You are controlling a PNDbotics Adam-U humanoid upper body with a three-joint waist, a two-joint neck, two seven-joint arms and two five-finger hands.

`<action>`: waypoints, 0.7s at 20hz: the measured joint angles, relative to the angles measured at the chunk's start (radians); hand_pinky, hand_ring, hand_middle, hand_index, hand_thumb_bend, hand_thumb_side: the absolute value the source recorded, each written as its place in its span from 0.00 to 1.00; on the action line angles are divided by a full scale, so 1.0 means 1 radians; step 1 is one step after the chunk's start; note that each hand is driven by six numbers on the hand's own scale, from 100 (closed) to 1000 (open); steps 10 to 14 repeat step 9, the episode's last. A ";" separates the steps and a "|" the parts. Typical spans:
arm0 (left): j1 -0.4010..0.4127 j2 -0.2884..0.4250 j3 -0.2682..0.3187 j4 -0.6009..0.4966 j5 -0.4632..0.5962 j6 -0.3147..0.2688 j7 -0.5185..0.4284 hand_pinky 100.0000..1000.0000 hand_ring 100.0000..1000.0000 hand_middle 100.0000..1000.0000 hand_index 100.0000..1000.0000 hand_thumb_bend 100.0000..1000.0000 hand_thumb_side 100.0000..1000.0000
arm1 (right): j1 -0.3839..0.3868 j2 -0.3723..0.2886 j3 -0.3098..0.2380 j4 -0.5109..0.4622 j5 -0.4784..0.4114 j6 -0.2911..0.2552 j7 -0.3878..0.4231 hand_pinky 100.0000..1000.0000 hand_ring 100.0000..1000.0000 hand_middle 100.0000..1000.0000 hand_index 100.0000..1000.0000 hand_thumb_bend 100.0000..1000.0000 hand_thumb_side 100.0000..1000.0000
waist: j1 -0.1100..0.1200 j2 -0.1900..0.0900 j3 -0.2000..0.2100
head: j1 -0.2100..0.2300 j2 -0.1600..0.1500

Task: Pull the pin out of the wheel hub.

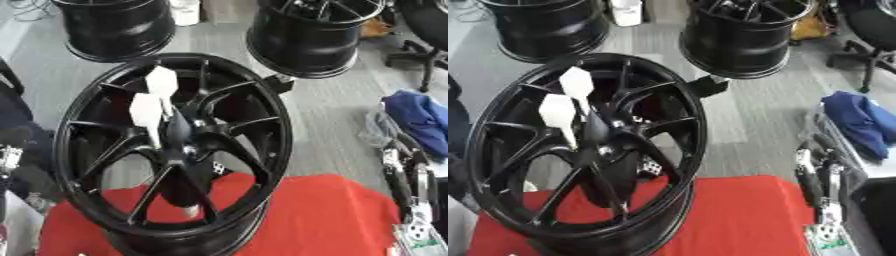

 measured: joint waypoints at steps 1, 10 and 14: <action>0.000 0.000 0.000 0.000 0.000 0.000 0.000 0.54 0.64 0.61 0.66 0.69 0.61 | -0.001 0.000 0.002 -0.003 0.002 0.000 0.000 0.68 0.77 0.92 0.85 0.00 0.65 | 0.000 0.000 0.000 | 0.000 0.000; 0.000 -0.003 -0.003 0.000 0.000 0.000 0.000 0.54 0.64 0.62 0.66 0.69 0.61 | -0.002 0.000 0.012 -0.011 0.007 0.000 0.001 0.67 0.77 0.92 0.85 0.00 0.66 | 0.000 0.003 0.004 | 0.015 0.003; 0.000 -0.003 -0.003 0.000 0.000 0.000 0.000 0.54 0.64 0.62 0.66 0.69 0.61 | -0.002 0.000 0.012 -0.011 0.007 0.000 0.001 0.67 0.77 0.92 0.85 0.00 0.66 | 0.000 0.003 0.004 | 0.015 0.003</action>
